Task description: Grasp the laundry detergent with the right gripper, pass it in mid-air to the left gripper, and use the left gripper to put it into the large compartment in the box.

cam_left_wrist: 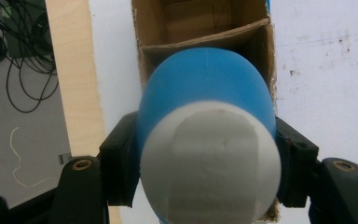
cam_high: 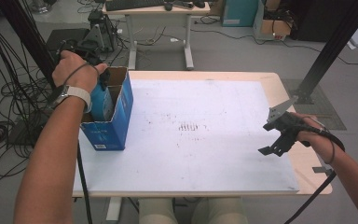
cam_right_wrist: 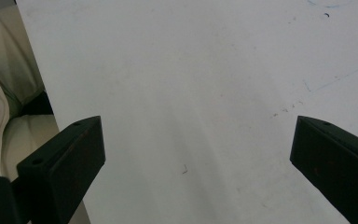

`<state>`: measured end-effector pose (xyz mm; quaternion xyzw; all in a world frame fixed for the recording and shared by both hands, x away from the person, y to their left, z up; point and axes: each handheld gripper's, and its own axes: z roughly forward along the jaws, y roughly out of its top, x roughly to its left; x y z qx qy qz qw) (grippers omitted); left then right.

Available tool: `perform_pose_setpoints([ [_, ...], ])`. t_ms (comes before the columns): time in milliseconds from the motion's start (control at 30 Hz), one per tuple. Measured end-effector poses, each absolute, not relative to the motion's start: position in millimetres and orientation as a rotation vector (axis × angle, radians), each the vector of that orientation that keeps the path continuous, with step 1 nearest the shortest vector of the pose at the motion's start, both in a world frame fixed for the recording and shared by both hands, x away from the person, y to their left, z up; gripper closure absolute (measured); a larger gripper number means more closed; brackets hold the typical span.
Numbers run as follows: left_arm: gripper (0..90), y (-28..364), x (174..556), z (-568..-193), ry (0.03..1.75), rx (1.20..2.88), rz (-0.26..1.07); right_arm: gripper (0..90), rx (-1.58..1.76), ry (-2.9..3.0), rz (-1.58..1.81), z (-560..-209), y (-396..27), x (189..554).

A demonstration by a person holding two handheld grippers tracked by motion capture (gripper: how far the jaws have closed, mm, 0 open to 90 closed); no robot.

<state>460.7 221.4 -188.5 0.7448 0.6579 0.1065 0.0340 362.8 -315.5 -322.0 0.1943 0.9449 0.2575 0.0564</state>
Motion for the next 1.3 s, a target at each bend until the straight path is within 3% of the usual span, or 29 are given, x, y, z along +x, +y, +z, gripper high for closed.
perform_pose_setpoints([
  [967, 37.5, 218.4, 462.0, -254.9, 2.047, 2.294, 0.289, 3.2, 0.678, 2.876, 0.763, -325.5, -320.2, 359.0],
  [1300, 37.5, 218.9, 461.6, -262.0, 2.048, 2.291, 0.274, 3.2, 0.630, 2.875, 0.785, -328.0, -320.4, 360.7],
])
